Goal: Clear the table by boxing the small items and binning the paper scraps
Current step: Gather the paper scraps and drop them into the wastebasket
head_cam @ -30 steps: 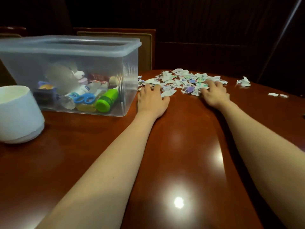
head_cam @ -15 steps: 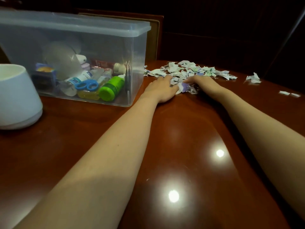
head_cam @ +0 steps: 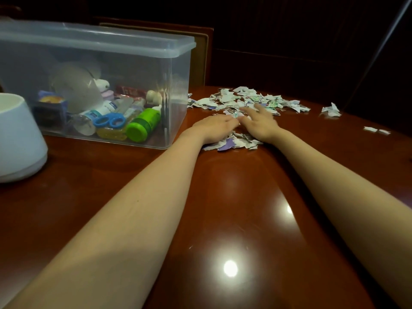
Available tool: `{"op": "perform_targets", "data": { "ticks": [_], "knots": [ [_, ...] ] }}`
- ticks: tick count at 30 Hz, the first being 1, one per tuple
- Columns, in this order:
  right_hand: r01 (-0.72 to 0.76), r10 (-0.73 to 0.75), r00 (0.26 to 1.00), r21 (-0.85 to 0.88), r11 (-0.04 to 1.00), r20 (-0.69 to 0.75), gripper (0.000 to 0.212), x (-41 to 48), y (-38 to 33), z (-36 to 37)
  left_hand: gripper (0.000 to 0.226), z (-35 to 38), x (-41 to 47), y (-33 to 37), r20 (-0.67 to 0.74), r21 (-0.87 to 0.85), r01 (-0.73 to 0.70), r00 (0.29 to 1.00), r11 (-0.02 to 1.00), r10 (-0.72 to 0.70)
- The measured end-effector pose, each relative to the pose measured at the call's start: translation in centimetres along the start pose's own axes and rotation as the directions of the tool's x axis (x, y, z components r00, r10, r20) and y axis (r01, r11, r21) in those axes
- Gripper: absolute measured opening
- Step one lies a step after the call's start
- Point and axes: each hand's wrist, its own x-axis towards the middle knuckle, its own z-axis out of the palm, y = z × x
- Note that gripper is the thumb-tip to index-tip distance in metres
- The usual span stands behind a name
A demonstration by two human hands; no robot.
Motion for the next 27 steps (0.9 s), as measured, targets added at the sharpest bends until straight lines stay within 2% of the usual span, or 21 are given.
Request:
{"op": "perform_targets", "data": {
  "ticks": [1,3,6,11,19,27],
  "knots": [
    [0.042,-0.042,0.996,0.003,0.999,0.083,0.045,-0.1,-0.3,0.0,0.043,-0.1,-0.1,0.0,-0.026,-0.032,-0.002,1.0,0.999,0.001],
    [0.072,-0.078,0.986,0.043,0.996,0.15,0.046,-0.4,-0.6,-0.1,0.038,-0.2,-0.6,0.2,-0.071,-0.102,0.013,0.997,0.995,-0.02],
    [0.117,-0.128,0.98,0.08,0.99,0.151,0.041,-1.5,-0.8,-0.4,0.035,-0.1,-1.4,0.5,-0.1,-0.094,0.011,0.995,0.995,-0.021],
    [0.135,-0.147,0.982,0.106,0.985,0.117,0.037,-3.6,-1.0,-0.8,0.031,-0.3,-3.8,0.7,-0.133,-0.26,0.011,0.99,0.966,-0.046],
    [0.128,-0.154,0.981,0.202,0.971,0.117,0.028,-9.9,-2.7,-1.5,0.035,-0.3,-9.8,2.5,-0.118,-0.194,0.041,0.991,0.98,-0.065],
    [0.14,-0.186,0.976,0.32,0.937,0.117,0.024,-16.3,-3.7,-2.4,0.024,0.4,-15.4,3.4,-0.119,-0.218,0.02,0.992,0.976,-0.047]
  ]
}}
